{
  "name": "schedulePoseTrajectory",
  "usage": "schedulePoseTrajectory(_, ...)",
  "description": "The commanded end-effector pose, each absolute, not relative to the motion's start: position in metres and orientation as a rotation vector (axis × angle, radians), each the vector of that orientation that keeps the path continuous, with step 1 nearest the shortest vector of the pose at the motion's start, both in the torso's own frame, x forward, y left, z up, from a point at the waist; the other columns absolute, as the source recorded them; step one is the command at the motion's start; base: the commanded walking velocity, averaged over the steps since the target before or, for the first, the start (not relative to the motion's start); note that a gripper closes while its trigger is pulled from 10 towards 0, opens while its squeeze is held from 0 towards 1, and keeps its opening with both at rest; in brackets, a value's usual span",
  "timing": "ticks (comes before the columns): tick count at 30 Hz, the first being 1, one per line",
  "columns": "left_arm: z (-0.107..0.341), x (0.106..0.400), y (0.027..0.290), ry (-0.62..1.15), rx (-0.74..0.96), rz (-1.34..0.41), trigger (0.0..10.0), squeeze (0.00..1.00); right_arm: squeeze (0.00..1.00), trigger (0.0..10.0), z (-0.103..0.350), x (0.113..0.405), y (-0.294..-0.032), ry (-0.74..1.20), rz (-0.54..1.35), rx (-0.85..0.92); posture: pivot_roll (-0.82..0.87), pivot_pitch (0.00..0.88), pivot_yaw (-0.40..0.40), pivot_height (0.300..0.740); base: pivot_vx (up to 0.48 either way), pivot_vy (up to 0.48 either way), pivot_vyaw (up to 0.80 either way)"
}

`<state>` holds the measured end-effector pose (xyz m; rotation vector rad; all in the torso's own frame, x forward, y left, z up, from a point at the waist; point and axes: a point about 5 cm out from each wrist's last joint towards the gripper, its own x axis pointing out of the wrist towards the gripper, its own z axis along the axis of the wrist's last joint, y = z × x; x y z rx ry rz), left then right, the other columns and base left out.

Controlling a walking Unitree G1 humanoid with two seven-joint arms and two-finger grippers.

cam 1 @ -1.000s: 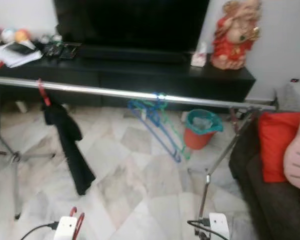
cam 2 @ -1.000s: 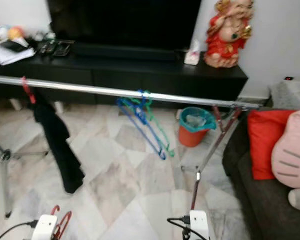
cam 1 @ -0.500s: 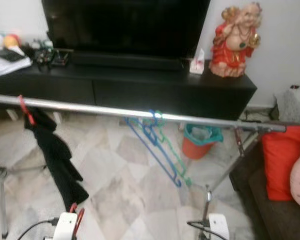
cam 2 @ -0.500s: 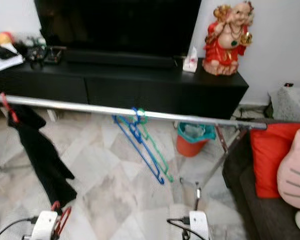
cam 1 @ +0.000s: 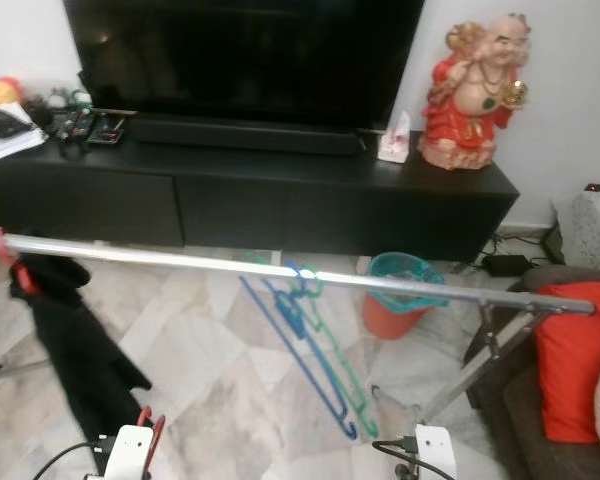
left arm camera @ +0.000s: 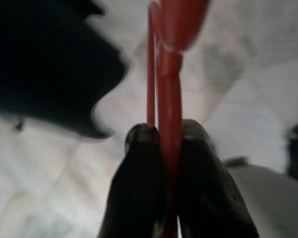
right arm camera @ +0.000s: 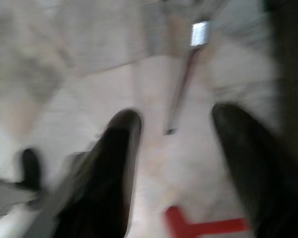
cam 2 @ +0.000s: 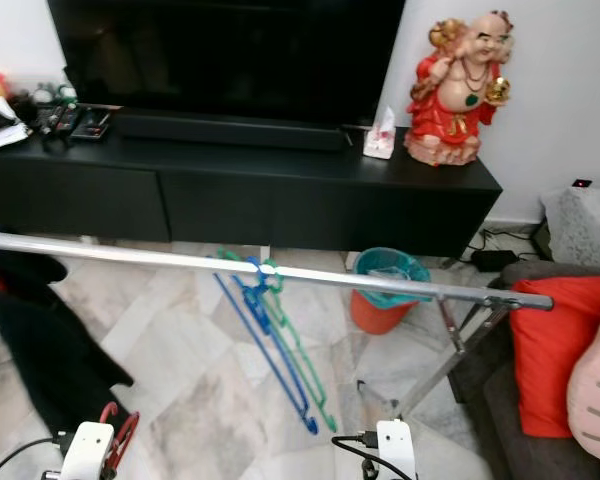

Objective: Hang hanger

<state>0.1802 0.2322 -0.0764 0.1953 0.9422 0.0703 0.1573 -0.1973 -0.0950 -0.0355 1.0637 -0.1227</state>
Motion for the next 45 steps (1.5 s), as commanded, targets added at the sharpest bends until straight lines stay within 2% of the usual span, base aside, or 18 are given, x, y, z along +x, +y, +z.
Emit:
schedulePoseTrajectory(1,-0.076,0.179,0.236,0.931,0.219,0.076,10.0,0.0,0.0,10.0,-0.094,0.161,-0.195,1.057,-0.116,-0.032,0.04,0.0,-0.089,0.74,0.0,0.0,0.0)
schedulePoseTrajectory(8,-0.069,0.183,0.237,0.778,0.17,0.188,10.0,0.0,0.0,10.0,-0.094,0.16,-0.197,1.058,-0.124,-0.041,0.04,0.0,-0.101,0.74,0.0,0.0,0.0)
schedulePoseTrajectory(13,-0.064,0.187,0.235,0.7,0.174,0.188,10.0,0.0,0.0,10.0,-0.094,0.16,-0.198,1.062,-0.116,-0.054,0.05,0.0,-0.108,0.74,0.0,0.0,0.0)
schedulePoseTrajectory(16,-0.019,0.233,0.24,0.368,0.213,0.154,10.0,0.0,0.0,10.0,-0.094,0.16,-0.199,1.063,-0.113,-0.062,0.05,0.0,-0.108,0.74,0.0,0.0,0.0)
schedulePoseTrajectory(18,-0.004,0.238,0.239,0.252,0.252,0.126,10.0,0.0,0.0,10.0,-0.094,0.16,-0.199,1.063,-0.112,-0.066,0.05,0.0,-0.109,0.74,0.0,0.0,0.0)
schedulePoseTrajectory(32,0.009,0.214,0.224,0.153,0.268,0.031,10.0,0.0,0.0,10.0,-0.093,0.162,-0.202,1.063,-0.101,-0.083,0.07,0.0,-0.127,0.74,0.0,0.0,0.0)
schedulePoseTrajectory(39,0.035,0.236,0.221,0.057,0.271,-0.006,10.0,0.0,0.0,10.0,-0.092,0.163,-0.202,1.06,-0.102,-0.09,0.07,0.0,-0.128,0.74,0.0,0.0,0.0)
schedulePoseTrajectory(45,0.045,0.258,0.22,0.053,0.266,-0.008,10.0,0.0,0.0,10.0,-0.092,0.163,-0.202,1.058,-0.108,-0.086,0.06,0.0,-0.126,0.74,0.0,0.0,0.0)
